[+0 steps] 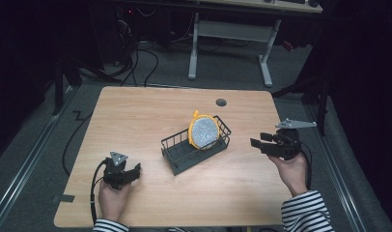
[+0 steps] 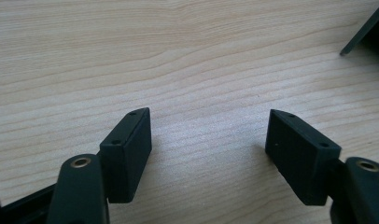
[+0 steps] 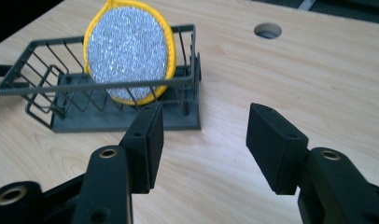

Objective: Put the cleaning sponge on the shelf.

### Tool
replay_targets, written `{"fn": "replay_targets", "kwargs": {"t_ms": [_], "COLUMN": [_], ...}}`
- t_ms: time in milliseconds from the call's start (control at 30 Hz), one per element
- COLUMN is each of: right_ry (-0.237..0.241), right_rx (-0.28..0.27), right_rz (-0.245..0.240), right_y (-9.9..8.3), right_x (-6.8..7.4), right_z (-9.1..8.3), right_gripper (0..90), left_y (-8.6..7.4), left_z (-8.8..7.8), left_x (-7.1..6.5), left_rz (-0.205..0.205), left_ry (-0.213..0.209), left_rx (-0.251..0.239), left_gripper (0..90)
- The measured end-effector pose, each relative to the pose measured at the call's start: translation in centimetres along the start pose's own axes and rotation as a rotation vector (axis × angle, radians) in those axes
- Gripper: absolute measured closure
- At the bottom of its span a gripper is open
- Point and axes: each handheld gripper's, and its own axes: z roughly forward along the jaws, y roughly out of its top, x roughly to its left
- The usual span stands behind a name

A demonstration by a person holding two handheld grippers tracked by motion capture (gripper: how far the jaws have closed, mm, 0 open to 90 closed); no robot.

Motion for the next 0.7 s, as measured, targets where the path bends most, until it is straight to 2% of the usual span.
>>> {"fn": "replay_targets", "kwargs": {"t_ms": [100, 333, 700], "right_ry": [-0.005, -0.021, -0.019], "right_rx": [-0.005, 0.027, 0.026], "right_rz": [0.003, 0.022, 0.080], "right_y": [-0.9, -3.1, -6.2], "right_x": [0.1, -0.4, -1.2], "right_z": [0.0, 0.8, 2.4], "right_gripper": [46.9, 46.8, 46.9], "left_y": [0.0, 0.0, 0.0], "left_z": [0.0, 0.0, 0.0], "left_x": [0.0, 0.0, 0.0], "left_rz": [-0.002, 0.001, 0.003], "left_ry": [-0.001, 0.001, 0.002], "left_rx": [-0.002, 0.000, 0.001], "left_gripper": [32.0, 32.0, 32.0]}}
